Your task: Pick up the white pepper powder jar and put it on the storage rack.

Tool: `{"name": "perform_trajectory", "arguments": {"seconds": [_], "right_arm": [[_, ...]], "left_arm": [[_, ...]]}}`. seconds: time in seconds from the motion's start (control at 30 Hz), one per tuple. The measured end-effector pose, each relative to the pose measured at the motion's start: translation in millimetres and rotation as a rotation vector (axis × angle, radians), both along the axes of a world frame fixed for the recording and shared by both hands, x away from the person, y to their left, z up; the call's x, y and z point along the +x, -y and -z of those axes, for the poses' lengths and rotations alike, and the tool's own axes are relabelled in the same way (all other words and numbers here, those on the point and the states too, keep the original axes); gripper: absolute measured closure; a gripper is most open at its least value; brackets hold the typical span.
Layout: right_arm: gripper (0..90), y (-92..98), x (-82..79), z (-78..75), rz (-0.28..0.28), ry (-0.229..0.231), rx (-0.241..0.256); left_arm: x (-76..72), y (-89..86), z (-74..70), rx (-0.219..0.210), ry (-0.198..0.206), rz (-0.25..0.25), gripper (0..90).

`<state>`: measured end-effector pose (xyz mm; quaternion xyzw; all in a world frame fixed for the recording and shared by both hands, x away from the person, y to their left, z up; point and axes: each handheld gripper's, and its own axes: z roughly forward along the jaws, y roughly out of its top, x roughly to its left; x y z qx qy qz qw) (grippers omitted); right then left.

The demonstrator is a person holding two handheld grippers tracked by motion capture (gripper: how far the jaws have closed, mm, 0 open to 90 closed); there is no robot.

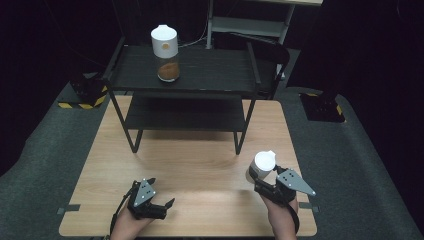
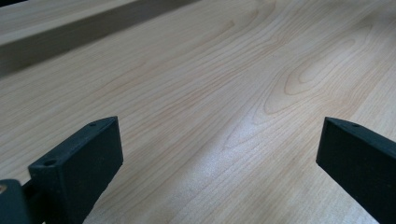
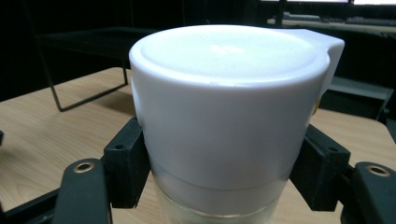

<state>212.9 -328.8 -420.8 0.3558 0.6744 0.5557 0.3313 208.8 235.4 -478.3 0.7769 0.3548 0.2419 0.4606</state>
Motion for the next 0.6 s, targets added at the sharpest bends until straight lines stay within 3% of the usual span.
{"name": "perform_trajectory", "arguments": {"seconds": [0.6], "right_arm": [[30.6, -28.6, 4.7, -52.5, -0.073, 0.050, 0.005]], "left_arm": [[2.1, -2.3, -0.1, -0.011, -0.011, 0.004, 0.8]]}}
